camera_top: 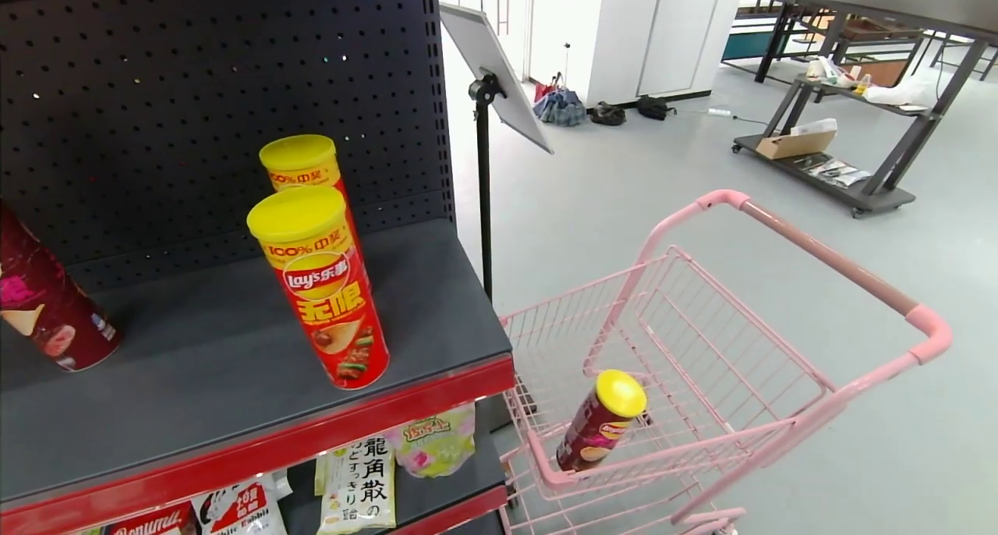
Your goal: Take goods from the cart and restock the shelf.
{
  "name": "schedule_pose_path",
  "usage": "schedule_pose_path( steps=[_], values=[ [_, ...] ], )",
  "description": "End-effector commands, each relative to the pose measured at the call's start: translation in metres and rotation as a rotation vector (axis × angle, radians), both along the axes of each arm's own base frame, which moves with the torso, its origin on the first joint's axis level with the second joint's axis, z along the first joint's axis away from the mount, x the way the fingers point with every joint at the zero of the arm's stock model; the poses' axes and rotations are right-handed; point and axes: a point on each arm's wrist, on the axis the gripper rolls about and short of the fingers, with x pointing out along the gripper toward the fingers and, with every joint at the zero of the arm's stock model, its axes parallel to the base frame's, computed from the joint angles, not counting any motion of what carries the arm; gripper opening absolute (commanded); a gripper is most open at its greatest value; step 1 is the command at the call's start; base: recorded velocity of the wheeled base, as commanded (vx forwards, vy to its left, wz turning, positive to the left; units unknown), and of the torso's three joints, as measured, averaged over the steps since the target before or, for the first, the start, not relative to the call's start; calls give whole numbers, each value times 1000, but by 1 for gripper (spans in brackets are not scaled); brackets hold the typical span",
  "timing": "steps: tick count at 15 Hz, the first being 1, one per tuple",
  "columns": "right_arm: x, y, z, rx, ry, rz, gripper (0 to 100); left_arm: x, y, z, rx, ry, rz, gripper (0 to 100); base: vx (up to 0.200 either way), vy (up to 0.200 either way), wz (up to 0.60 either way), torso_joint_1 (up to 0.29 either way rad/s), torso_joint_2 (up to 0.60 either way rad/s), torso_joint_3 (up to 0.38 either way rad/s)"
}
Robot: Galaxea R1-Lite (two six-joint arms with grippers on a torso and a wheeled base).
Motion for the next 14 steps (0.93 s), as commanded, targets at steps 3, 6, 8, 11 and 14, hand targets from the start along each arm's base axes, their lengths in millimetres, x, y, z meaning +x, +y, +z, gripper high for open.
schedule_pose_path(
  steps=[3, 6, 8, 11, 14],
  values=[
    [0, 0, 0, 0, 0, 0, 100, 0, 0, 0, -1, 0, 1, 100, 0, 0, 0, -136, 349, 208],
    [0, 0, 0, 0, -1, -1, 100, 0, 0, 0, -1, 0, 1, 100, 0, 0, 0, -136, 364, 224],
    [0, 0, 0, 0, 0, -1, 100, 0, 0, 0, -1, 0, 1, 100, 0, 0, 0, -144, 388, 241],
    [0, 0, 0, -2, 0, -1, 100, 0, 0, 0, -1, 0, 1, 100, 0, 0, 0, -141, 391, 253],
    [0, 0, 0, -2, 0, -3, 100, 0, 0, 0, -1, 0, 1, 100, 0, 0, 0, -181, 502, 330]
  ],
)
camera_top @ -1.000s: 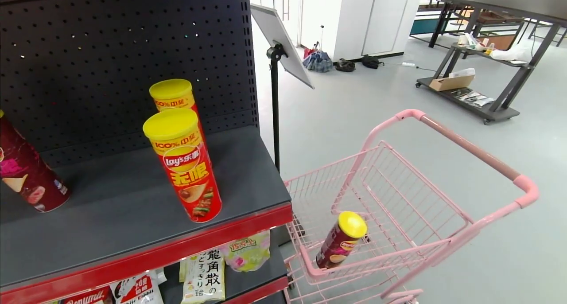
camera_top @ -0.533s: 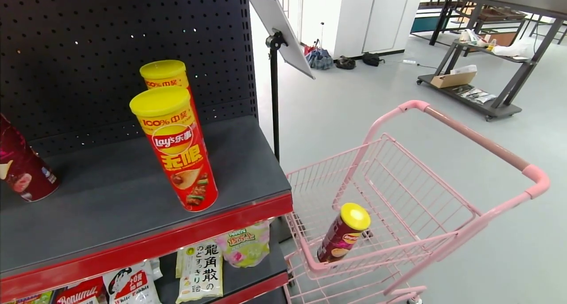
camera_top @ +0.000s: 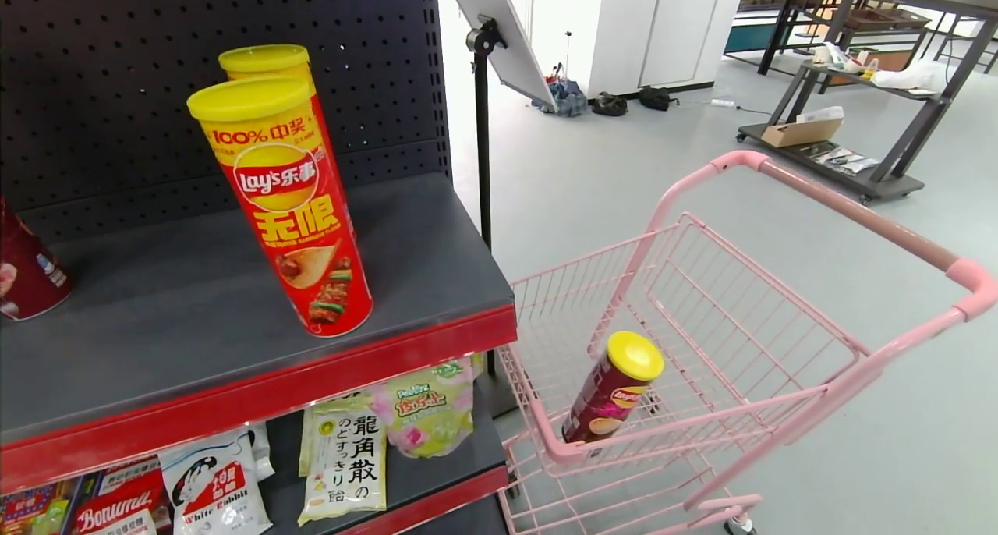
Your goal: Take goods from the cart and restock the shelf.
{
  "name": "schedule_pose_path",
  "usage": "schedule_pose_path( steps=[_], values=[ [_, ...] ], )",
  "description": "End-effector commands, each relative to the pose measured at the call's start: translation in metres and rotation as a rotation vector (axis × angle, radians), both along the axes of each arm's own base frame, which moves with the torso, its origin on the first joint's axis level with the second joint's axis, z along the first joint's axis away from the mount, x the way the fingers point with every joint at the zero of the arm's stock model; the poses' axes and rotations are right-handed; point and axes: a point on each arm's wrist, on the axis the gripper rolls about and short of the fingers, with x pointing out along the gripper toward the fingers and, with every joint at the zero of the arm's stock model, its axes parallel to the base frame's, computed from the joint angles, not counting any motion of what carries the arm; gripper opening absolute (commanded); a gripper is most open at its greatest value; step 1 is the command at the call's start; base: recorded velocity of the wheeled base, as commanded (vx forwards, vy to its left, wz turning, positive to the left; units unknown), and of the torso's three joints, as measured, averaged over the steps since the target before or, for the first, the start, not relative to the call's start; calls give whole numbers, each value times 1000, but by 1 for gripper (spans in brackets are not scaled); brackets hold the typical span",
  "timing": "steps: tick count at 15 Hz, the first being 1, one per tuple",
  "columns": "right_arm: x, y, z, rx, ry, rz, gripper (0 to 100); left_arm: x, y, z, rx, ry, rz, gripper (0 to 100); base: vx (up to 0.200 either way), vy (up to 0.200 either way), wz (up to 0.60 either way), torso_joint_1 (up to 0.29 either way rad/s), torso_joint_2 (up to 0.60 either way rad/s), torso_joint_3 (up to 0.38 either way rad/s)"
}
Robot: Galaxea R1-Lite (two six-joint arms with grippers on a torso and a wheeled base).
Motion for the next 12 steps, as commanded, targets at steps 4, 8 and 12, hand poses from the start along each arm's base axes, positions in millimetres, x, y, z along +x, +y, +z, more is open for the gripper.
schedule_pose_path(
  steps=[4, 8, 12],
  values=[
    [0, 0, 0, 0, 0, 0, 100, 0, 0, 0, -2, 1, 1, 100, 0, 0, 0, -134, 411, 293],
    [0, 0, 0, -8, -1, -7, 100, 0, 0, 0, 0, 1, 1, 100, 0, 0, 0, -17, 55, 39],
    [81, 6, 194, 215, 38, 169, 100, 0, 0, 0, 0, 1, -1, 100, 0, 0, 0, 0, 0, 0]
  ],
)
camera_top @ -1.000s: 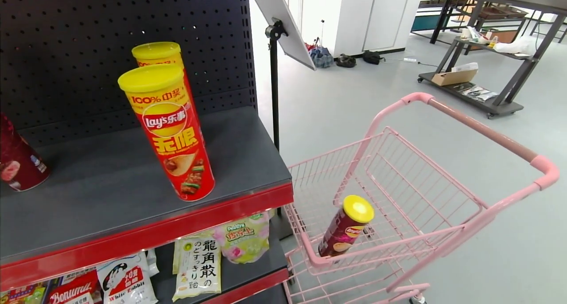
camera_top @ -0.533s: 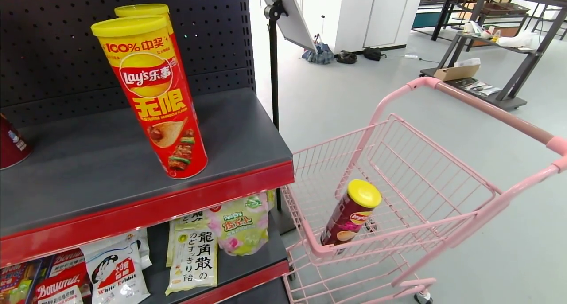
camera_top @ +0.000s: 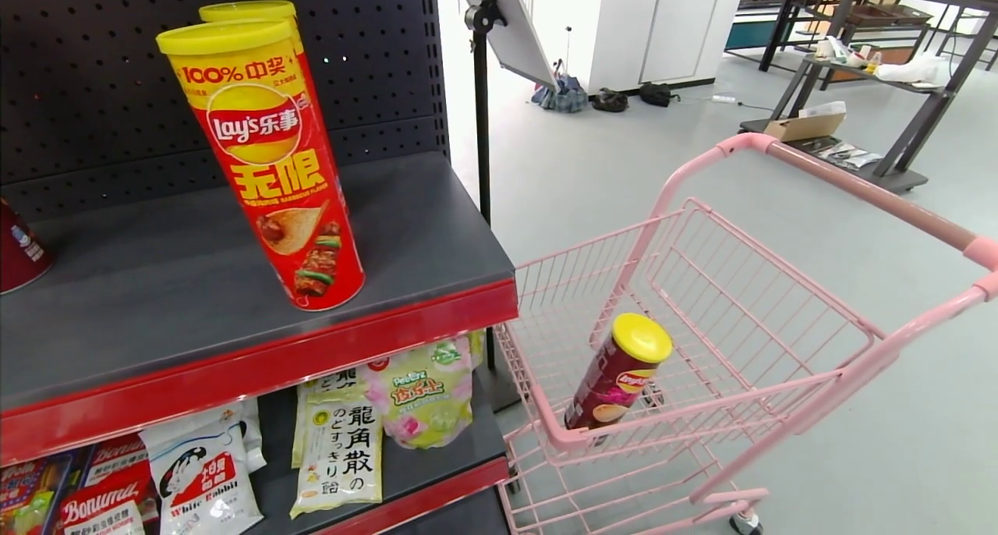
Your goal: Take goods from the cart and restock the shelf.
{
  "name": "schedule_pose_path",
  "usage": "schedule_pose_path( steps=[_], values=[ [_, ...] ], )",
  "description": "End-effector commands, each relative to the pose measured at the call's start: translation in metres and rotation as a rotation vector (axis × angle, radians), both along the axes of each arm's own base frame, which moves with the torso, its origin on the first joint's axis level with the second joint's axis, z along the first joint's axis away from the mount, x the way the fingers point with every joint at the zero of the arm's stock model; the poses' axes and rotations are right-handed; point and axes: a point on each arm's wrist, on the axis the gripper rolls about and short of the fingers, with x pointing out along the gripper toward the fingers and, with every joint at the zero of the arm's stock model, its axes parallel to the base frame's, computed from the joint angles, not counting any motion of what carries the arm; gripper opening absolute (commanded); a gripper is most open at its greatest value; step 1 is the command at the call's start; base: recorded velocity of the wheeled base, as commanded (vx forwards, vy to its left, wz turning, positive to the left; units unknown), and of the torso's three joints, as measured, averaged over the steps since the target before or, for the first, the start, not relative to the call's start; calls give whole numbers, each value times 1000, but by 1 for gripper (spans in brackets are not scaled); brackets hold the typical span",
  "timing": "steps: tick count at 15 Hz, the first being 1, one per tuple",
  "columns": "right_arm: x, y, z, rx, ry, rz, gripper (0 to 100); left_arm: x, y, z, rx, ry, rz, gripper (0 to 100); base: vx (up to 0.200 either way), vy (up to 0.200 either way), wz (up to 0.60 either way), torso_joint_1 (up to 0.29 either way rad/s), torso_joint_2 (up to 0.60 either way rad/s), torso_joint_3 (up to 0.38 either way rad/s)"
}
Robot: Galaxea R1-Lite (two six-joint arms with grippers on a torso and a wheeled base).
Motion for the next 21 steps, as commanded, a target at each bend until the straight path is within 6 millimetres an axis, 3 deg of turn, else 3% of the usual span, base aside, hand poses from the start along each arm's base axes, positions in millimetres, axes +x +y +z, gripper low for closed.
schedule_pose_path(
  steps=[1, 3, 4, 6, 11, 17, 21],
  values=[
    [94, 8, 127, 90, 141, 192, 100, 0, 0, 0, -1, 1, 1, 100, 0, 0, 0, 0, 0, 0],
    [162, 19, 80, 84, 280, 248, 100, 0, 0, 0, -1, 1, 1, 100, 0, 0, 0, 0, 0, 0],
    [181, 23, 58, 87, 310, 276, 100, 0, 0, 0, -1, 1, 1, 100, 0, 0, 0, 0, 0, 0],
    [198, 34, 20, 77, 401, 346, 100, 0, 0, 0, -1, 1, 1, 100, 0, 0, 0, 0, 0, 0],
    [216, 61, -14, 52, 577, 452, 100, 0, 0, 0, -1, 1, 1, 100, 0, 0, 0, 0, 0, 0],
    [246, 81, -47, 37, 621, 491, 100, 0, 0, 0, -1, 1, 1, 100, 0, 0, 0, 0, 0, 0],
    [252, 93, -58, 22, 640, 527, 100, 0, 0, 0, -1, 1, 1, 100, 0, 0, 0, 0, 0, 0]
  ],
)
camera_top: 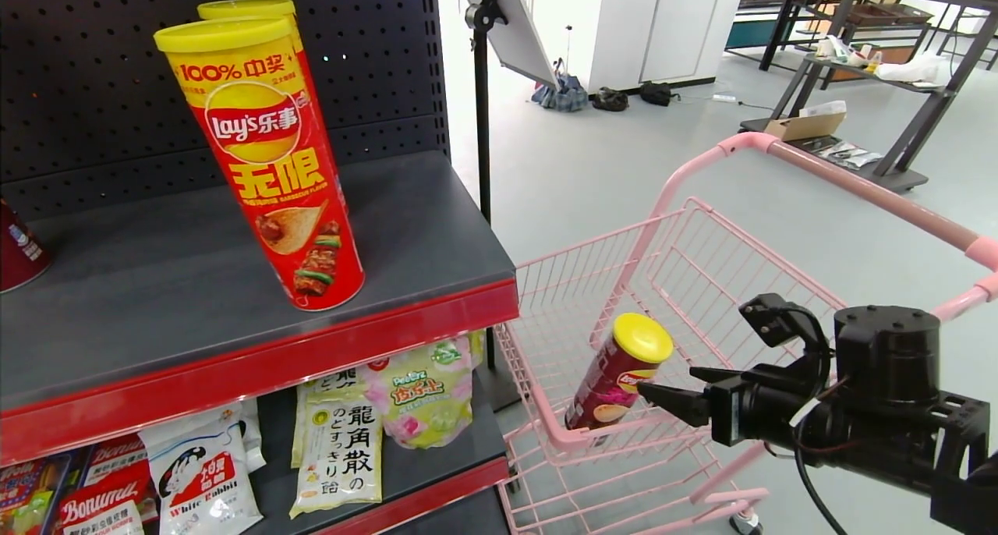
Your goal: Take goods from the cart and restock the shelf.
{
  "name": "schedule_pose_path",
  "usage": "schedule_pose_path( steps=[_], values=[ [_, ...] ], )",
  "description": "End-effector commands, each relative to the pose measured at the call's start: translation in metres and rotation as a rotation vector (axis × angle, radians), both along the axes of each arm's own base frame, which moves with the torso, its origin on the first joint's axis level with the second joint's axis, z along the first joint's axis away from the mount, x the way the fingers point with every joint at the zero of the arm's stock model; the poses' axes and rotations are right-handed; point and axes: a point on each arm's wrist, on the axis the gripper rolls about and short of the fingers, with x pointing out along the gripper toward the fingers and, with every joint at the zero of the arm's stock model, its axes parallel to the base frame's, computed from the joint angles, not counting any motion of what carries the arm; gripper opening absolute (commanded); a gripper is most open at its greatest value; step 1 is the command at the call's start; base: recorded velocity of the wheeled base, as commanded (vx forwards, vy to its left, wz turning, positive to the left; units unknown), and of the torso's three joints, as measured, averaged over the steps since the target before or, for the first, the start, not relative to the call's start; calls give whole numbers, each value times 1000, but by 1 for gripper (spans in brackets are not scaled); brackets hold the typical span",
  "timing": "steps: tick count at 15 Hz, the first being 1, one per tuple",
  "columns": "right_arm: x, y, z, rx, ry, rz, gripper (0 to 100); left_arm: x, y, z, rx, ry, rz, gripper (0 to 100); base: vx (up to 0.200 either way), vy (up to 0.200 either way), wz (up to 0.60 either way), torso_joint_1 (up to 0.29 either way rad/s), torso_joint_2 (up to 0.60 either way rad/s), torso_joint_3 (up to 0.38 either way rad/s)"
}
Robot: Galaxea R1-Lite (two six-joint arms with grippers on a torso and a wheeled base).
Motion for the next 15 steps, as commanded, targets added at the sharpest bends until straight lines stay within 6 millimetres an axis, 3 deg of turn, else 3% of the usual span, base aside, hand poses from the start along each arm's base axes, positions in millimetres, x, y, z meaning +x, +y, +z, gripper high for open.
schedule_pose_path(
  steps=[1, 10, 15],
  values=[
    [8, 6, -15, -19, 46, 11, 100, 0, 0, 0, -1, 1, 1, 100, 0, 0, 0, 0, 0, 0],
    [47, 21, -58, 9, -37, 7, 100, 0, 0, 0, -1, 1, -1, 100, 0, 0, 0, 0, 0, 0],
    [60, 30, -60, 27, -84, 18, 100, 0, 0, 0, -1, 1, 1, 100, 0, 0, 0, 0, 0, 0]
  ],
)
